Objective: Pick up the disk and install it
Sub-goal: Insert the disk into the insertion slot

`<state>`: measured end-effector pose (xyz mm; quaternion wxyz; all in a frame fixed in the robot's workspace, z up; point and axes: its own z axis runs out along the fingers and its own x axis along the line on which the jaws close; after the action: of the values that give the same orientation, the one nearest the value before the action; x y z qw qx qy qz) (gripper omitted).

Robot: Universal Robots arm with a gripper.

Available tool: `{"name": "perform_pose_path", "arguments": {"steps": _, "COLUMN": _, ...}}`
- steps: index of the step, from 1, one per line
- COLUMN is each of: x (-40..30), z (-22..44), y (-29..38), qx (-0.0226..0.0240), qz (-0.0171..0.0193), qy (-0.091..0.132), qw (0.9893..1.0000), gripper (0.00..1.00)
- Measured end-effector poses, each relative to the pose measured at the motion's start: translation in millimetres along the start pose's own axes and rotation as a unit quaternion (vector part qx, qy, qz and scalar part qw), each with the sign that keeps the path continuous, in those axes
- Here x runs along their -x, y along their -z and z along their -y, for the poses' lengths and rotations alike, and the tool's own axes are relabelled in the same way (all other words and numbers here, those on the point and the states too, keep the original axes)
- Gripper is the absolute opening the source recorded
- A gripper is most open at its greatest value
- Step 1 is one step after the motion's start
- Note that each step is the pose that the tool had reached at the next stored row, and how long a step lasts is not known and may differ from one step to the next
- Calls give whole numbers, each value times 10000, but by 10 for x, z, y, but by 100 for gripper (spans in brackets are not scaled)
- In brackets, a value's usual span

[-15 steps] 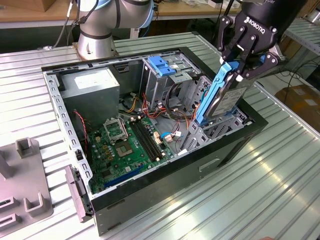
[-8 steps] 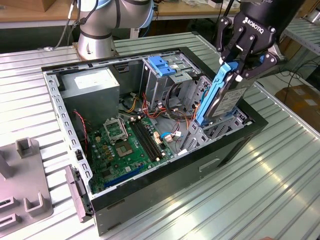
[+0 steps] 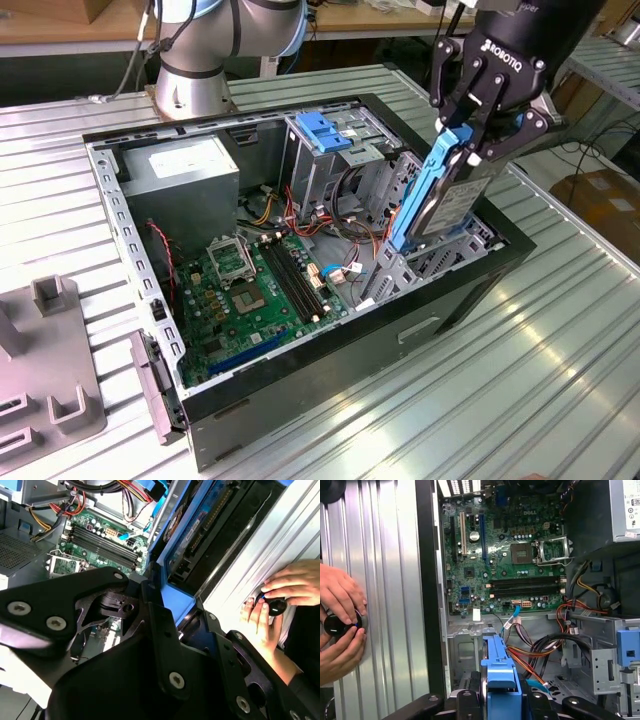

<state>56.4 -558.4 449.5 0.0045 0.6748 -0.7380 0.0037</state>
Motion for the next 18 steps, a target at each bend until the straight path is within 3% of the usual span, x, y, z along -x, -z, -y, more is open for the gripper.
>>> {"name": "perform_pose_path", "arguments": {"steps": 15, "x": -3, "z": 1, "y": -122, "qx": 29, "qz": -11, "qy": 0, "qw": 10000, "gripper": 37}}
{"name": "perform_pose_path", "arguments": {"steps": 18, "x": -7, "z": 1, "y": -251, "qx": 74, "qz": -15, "qy": 1, "qw": 10000, "gripper": 37}}
